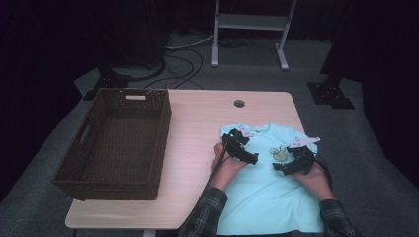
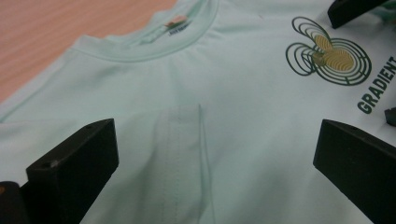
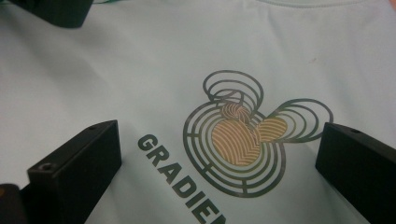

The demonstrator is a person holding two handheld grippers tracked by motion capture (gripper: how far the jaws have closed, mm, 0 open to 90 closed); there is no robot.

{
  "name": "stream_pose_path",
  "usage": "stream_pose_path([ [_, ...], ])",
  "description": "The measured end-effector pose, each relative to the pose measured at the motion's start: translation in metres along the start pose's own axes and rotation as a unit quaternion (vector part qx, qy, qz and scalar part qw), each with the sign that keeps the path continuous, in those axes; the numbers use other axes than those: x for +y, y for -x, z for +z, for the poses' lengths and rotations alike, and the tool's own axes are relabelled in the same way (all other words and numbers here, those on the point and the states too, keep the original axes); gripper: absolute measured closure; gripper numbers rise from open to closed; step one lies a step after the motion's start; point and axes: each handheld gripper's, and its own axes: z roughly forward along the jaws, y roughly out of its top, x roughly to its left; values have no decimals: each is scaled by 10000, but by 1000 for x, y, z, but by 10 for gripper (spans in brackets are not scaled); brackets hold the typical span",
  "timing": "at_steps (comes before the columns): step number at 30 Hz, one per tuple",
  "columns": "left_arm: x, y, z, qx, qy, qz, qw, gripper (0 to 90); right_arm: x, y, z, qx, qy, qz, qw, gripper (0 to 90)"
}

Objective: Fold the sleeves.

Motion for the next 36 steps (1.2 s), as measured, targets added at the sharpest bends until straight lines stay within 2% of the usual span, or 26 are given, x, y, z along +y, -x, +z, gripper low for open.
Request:
stream_pose_path([
  [5,-7,2,8,51,-98,49,9999,0,0,0,0,0,-3,-6,10000,0],
  [16,-12,-3,2,42,-62,67,9999,14,1,-3,1,34,-7,-45,10000,0],
  [28,-32,-15,-18,29,-63,94,9999,14,9,-23,10,137,-17,-194,9997,0],
  [36,-47,-20,-35,46,-64,70,9999,14,15,-44,16,181,-13,-224,9996,0],
])
